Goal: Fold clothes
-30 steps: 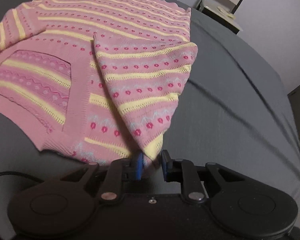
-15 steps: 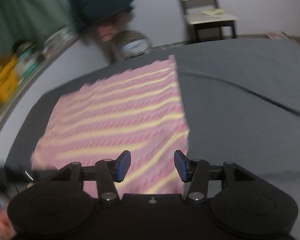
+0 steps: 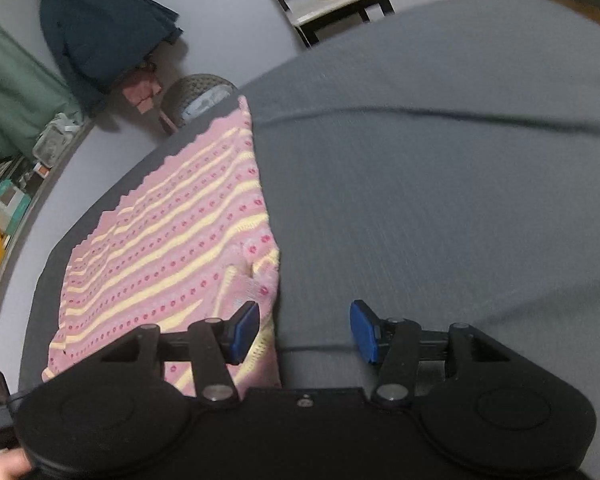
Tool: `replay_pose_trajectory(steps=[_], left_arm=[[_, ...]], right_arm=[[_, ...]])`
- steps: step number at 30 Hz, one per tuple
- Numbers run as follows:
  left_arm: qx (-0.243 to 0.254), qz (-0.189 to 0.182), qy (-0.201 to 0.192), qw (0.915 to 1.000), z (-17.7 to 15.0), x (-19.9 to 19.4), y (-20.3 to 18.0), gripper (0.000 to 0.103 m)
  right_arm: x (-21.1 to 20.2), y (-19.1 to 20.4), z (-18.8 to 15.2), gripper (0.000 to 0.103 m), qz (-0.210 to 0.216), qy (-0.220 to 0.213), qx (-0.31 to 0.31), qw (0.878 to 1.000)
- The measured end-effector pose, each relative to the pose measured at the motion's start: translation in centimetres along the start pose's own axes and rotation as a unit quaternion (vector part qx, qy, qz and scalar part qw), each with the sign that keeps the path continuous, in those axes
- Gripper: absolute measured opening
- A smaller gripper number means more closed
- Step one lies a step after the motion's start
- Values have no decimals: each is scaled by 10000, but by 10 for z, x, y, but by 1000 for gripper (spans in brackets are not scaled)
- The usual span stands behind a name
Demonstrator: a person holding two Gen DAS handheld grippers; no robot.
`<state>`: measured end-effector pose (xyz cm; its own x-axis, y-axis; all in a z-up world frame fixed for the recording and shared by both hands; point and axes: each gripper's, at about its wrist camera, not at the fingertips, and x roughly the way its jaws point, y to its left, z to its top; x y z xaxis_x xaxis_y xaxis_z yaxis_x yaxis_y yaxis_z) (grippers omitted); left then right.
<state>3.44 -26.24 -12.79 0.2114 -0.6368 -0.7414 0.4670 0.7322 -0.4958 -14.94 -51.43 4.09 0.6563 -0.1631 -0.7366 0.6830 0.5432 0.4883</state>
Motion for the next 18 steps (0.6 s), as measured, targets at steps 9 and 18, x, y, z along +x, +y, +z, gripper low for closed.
replay_pose_trajectory(steps=[9, 18], left_arm=[[98, -348, -1178, 9924, -13, -42, 2, 3], [532, -84, -1256, 9906, -22, -54, 7, 3]], right_arm=[[20, -22, 15, 50, 252, -138, 667, 9974], [49, 12, 20, 50, 349, 148, 25, 9993]])
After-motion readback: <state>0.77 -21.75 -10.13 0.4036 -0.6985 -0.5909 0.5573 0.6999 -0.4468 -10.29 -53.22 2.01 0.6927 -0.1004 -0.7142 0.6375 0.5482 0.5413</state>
